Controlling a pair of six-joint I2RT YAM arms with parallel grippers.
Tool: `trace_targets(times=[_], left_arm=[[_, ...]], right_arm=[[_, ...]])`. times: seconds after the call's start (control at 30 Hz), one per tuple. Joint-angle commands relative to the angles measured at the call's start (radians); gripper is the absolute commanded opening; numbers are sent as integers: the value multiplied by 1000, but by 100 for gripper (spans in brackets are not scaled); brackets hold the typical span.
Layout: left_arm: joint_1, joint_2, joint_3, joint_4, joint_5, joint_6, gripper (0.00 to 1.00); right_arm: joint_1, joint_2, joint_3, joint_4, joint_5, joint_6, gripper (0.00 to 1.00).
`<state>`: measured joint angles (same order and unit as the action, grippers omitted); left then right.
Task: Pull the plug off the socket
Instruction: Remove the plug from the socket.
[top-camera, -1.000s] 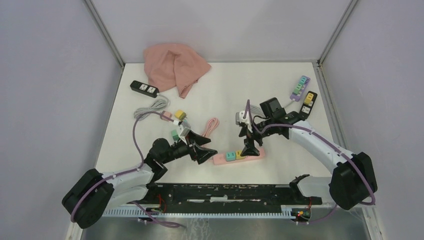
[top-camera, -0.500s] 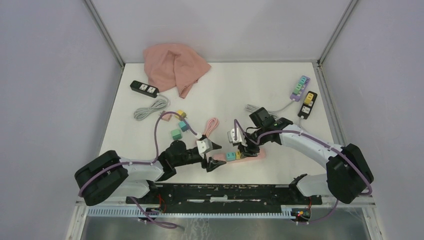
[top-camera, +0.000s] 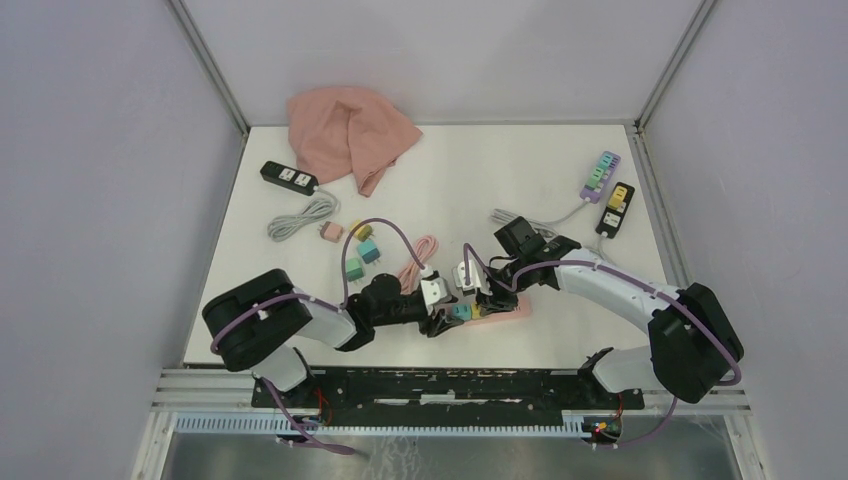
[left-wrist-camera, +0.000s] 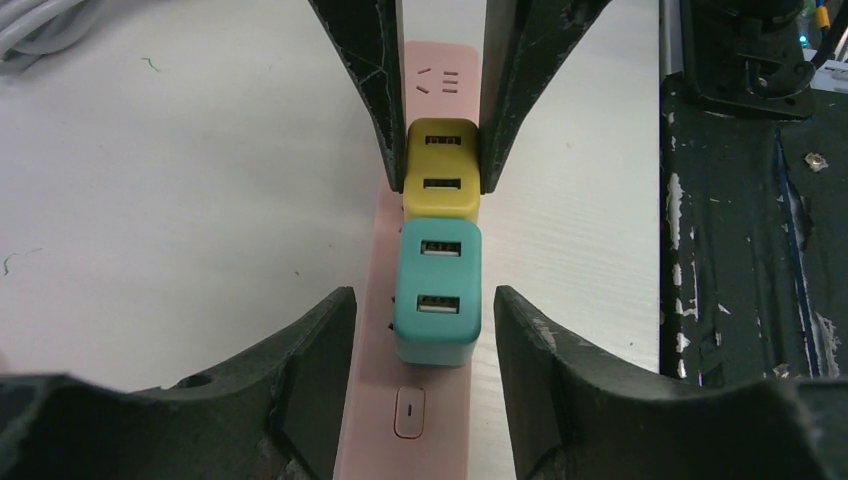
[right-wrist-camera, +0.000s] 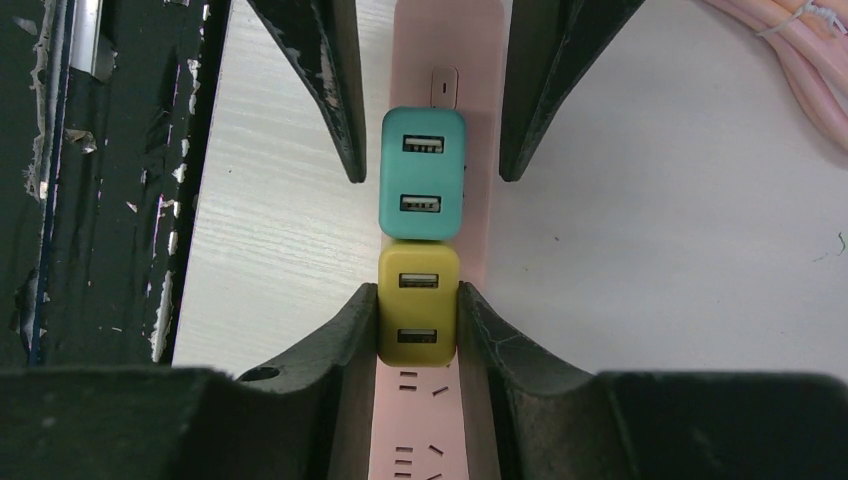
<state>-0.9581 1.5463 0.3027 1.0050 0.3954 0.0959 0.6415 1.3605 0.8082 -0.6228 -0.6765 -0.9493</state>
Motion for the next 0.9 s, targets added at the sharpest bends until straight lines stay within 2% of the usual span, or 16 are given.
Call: trace_targets(times=[0.0, 0.1, 0.17, 0.2, 0.27, 0.33, 0.37, 0.47, 0.57, 0.63, 0.77, 0.87], left_arm=[[-6, 44, 51, 98, 16, 41, 58], [-8, 66, 64, 99, 33, 35, 51], [-8, 76, 71, 96, 46, 30, 43], [-8, 82, 75, 95, 53, 27, 37], [-8, 96, 85, 86, 65, 21, 20], [-8, 106, 91, 73, 66, 18, 5], [-8, 109, 88, 73, 61, 18, 3], [-7, 104, 75, 62, 41, 27, 3], [-8, 105, 71, 46, 27, 44, 3], [-8, 110, 74, 42, 26, 49, 3], [-8, 123, 79, 38, 25, 48, 3], [-7, 123, 71, 38, 19, 49, 3]], right_arm=[[10, 10, 21, -4, 9, -31, 31], [10, 16, 26, -11, 8, -32, 26], [12, 18, 29, -16, 7, -32, 23], [11, 19, 30, -18, 6, -31, 21], [11, 19, 34, -20, 6, -29, 14], [12, 18, 43, -36, 13, -29, 5], [12, 17, 50, -43, 23, -30, 1], [11, 11, 58, -87, 22, -65, 0], [13, 7, 56, -135, -94, -105, 0], [24, 0, 54, -101, -122, -58, 0], [27, -14, 45, 89, -29, 162, 0], [-12, -22, 60, 70, 43, 144, 0]])
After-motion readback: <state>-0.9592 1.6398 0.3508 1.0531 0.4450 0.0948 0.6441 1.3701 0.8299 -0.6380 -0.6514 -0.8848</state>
